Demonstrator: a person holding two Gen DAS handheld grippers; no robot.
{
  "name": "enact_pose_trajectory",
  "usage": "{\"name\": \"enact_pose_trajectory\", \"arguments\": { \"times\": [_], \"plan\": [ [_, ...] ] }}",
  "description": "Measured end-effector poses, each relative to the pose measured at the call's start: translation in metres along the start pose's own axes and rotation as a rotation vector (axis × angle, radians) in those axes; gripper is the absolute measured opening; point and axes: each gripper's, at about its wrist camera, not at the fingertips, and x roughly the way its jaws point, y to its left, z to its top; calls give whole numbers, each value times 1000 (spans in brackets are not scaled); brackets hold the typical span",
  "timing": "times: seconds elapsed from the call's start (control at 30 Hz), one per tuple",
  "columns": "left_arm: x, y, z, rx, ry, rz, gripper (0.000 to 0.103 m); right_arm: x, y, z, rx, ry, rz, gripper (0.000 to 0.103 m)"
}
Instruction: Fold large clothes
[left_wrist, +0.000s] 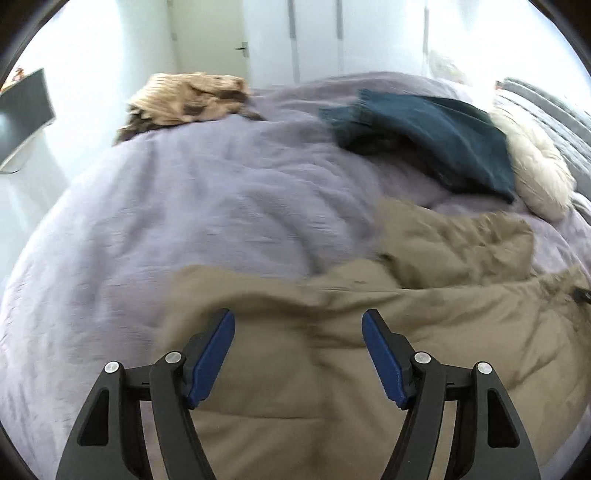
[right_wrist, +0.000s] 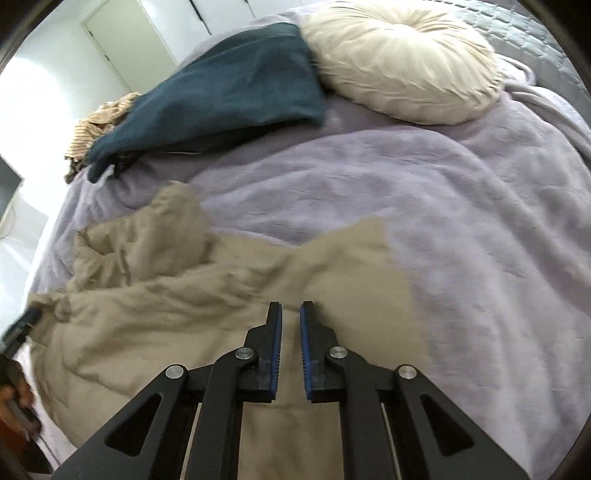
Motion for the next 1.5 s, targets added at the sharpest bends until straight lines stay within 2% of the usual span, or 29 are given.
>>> {"name": "enact_pose_trajectory", "arguments": {
  "times": [0.1,0.13,0.2,0.33,0.43,0.57,0.7,0.77,0.8,0.87,1.07,1.27,1.5],
  "plan": [
    [30,21,-2,-19,87,59,73,23,-24,4,89,53,19,10],
    [40,25,-2,-29,100,52,73,33,-26,6,115,60,28,9],
    [55,23,-1,-32,105,48,73,52,-34,9,164,65,31,9],
    [75,9,-4,13,90,66,75,82,-32,18,185,64,18,8],
    [83,13,-3,-18,93,40,78,92,-38,25,217,77,34,8],
    [79,18,2,-45,115,22,78,88,-39,30,258,84,32,10],
    [52,24,9,-74,105,25,78,62,-29,31,235,72,0,13],
    [35,30,11,-95,94,17,78,44,-26,28,223,49,7,21],
    [26,33,9,-105,95,12,78,34,-22,25,217,35,7,27],
    [10,36,2,-121,105,5,78,18,-18,16,221,16,13,34],
    [-28,35,-36,-152,160,-23,78,-24,-2,-30,243,15,46,38],
    [-48,27,-78,-188,232,-71,78,-55,13,-79,259,45,58,44],
    [-61,17,-124,-252,313,-115,78,-64,15,-133,307,125,72,49]
  ]
}}
